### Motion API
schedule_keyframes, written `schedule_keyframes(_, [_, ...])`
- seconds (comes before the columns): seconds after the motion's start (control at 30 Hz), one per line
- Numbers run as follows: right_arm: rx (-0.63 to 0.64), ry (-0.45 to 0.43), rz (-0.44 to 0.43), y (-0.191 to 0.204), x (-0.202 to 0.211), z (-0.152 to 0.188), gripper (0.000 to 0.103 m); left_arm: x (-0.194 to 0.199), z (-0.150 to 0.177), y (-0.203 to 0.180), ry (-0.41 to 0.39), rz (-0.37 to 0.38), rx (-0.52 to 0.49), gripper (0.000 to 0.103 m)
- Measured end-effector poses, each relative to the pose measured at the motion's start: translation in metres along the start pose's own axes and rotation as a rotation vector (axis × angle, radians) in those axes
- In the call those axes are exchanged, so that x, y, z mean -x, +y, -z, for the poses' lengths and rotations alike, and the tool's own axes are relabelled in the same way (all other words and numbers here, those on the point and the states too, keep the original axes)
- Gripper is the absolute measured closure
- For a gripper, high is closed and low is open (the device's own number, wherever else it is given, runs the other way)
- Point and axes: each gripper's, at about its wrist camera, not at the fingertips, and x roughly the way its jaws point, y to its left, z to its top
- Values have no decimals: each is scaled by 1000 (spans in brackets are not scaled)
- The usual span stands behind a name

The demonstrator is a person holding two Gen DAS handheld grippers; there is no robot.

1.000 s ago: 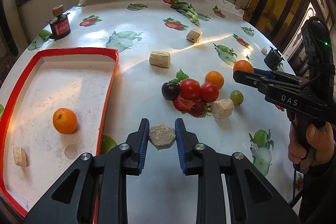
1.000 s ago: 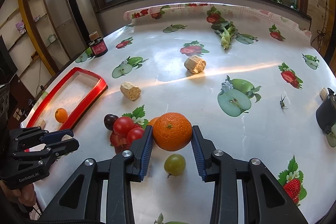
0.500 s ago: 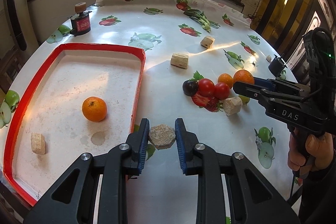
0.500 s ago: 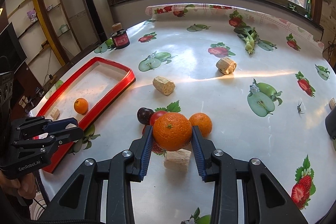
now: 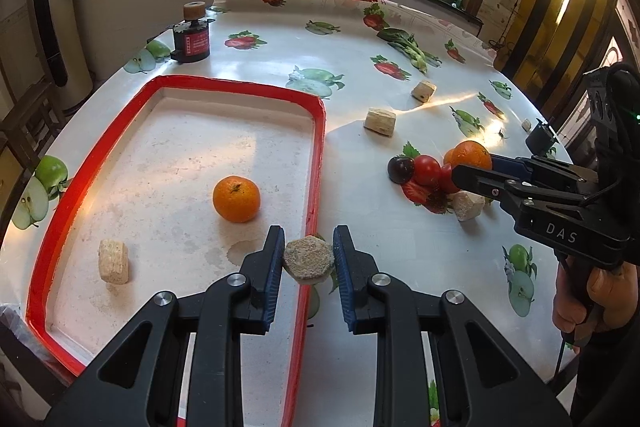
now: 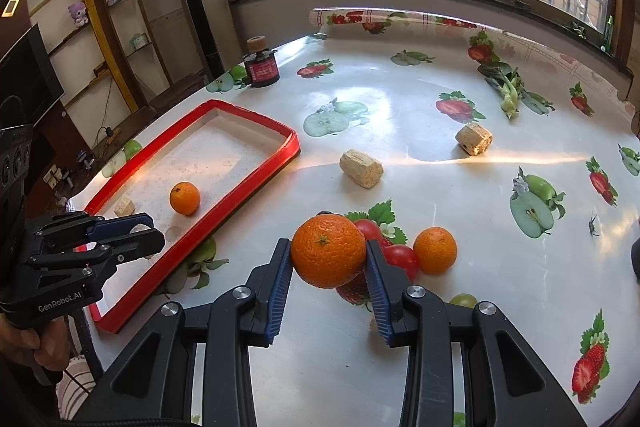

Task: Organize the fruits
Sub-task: 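Carry the block and orange into the red tray and release both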

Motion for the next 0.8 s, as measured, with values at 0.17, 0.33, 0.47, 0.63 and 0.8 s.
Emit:
schedule_keyframes(0.17, [17,5,-14,12,-5,-4,66,3,1,12,-4,-14,19,81])
schedule_keyframes(0.33, [33,9,-27,23,-11,-8,66,4,1,22,-5,-27,34,81])
schedule_keyframes(0.47, [41,15,-36,29,-16,-10,66,5,2,30,-5,-35,45,81])
schedule_keyframes(0.63, [55,20,-48,38,-20,-14,66,5,1,42,-6,-47,59,81])
schedule_keyframes(0.8, [75,20,-67,51,-26,-22,66,7,-1,56,-6,-67,78,81])
